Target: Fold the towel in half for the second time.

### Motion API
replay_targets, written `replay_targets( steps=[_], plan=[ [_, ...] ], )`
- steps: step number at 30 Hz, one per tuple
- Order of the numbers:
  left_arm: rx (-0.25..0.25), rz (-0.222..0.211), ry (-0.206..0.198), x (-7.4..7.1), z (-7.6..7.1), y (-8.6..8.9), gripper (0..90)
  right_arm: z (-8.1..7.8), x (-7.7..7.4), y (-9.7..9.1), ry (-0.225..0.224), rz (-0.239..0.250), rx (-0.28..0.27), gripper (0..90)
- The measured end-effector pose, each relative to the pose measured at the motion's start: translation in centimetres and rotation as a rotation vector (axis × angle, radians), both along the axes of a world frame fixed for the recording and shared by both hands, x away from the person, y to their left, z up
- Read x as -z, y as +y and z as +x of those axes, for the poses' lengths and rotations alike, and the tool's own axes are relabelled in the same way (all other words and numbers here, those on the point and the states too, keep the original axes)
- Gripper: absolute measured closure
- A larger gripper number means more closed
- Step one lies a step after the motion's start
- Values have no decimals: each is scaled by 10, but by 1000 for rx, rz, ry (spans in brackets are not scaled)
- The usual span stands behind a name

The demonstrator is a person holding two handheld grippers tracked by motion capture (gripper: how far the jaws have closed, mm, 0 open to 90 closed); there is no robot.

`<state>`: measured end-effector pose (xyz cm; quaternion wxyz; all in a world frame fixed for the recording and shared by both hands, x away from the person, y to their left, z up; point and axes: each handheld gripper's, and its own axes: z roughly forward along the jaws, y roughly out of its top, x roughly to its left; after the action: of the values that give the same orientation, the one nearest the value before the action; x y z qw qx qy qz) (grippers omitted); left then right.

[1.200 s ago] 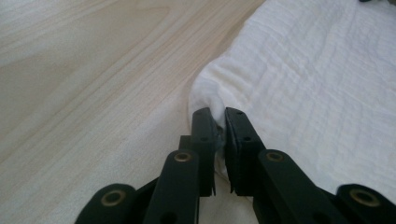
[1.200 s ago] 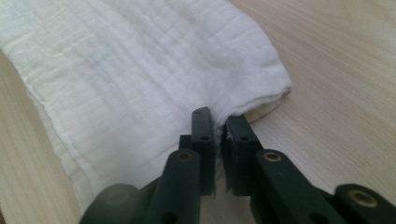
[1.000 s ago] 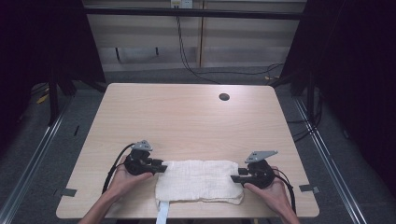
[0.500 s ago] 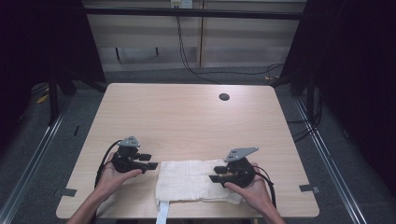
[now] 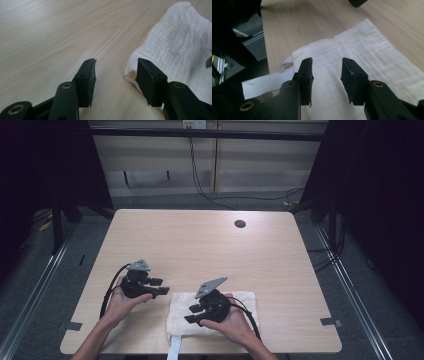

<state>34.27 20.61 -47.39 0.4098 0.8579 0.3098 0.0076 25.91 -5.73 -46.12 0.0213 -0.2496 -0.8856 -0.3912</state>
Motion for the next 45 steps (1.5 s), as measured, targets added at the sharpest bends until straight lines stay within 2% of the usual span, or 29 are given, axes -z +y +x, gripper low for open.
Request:
replay_targets(
  steps=[4, 6, 9, 10, 15, 16, 17, 21, 23, 24, 26, 27, 28, 34, 36, 37, 41, 42, 44, 45],
  plan=[
    [7, -2, -1, 2, -1, -3, 493, 0, 13, 15, 30, -16, -21, 619],
    [7, -7, 0, 2, -1, -4, 492, 0, 18, 20, 27, -31, -36, 612],
    [4, -12, 4, 3, -1, -5, 489, 0, 21, 26, 33, -22, -40, 602],
    [7, -6, 4, 3, -1, -5, 488, -1, 21, 33, 29, -17, -55, 591],
    [14, -3, 9, 5, -2, -8, 484, -4, 23, 48, 21, -26, -88, 540],
    [15, -1, 9, 5, -2, -8, 482, -6, 25, 54, -6, -50, -102, 520],
    [16, -3, 7, 5, -3, -9, 481, -8, 27, 56, -8, -64, -103, 505],
    [16, 2, 8, 5, -3, -8, 479, -12, 31, 57, -25, -68, -115, 465],
    [9, -4, 8, 5, -2, -6, 479, -19, 31, 57, -62, -85, -126, 466],
    [8, -6, 9, 5, -2, -6, 478, -20, 32, 57, -77, -90, -128, 475],
    [9, -3, 10, 5, -2, -6, 477, -26, 33, 59, -140, -115, -131, 497],
    [9, -3, 10, 5, -2, -6, 476, -26, 33, 59, -140, -115, -131, 497],
    [12, -6, 16, 6, -2, -7, 474, -27, 32, 61, -162, -135, -135, 534],
    [25, 4, 20, 7, -4, -14, 466, -23, 32, 58, -165, -131, -127, 639],
    [32, 14, 14, 8, -5, -18, 466, -19, 33, 55, -176, -122, -108, 762],
    [37, 19, 19, 8, -4, -19, 466, -18, 33, 54, -174, -118, -101, 789],
    [40, 19, 25, 11, -4, -22, 473, -18, 33, 54, -168, -118, -87, 816],
    [58, 33, 27, 12, -3, -25, 489, -15, 34, 53, -152, -103, -80, 827],
    [61, 31, 34, 14, -3, -29, 521, -14, 34, 51, -144, -97, -76, 830],
    [68, 49, 31, 15, -3, -30, 539, -13, 34, 51, -135, -96, -77, 832]
  ],
)
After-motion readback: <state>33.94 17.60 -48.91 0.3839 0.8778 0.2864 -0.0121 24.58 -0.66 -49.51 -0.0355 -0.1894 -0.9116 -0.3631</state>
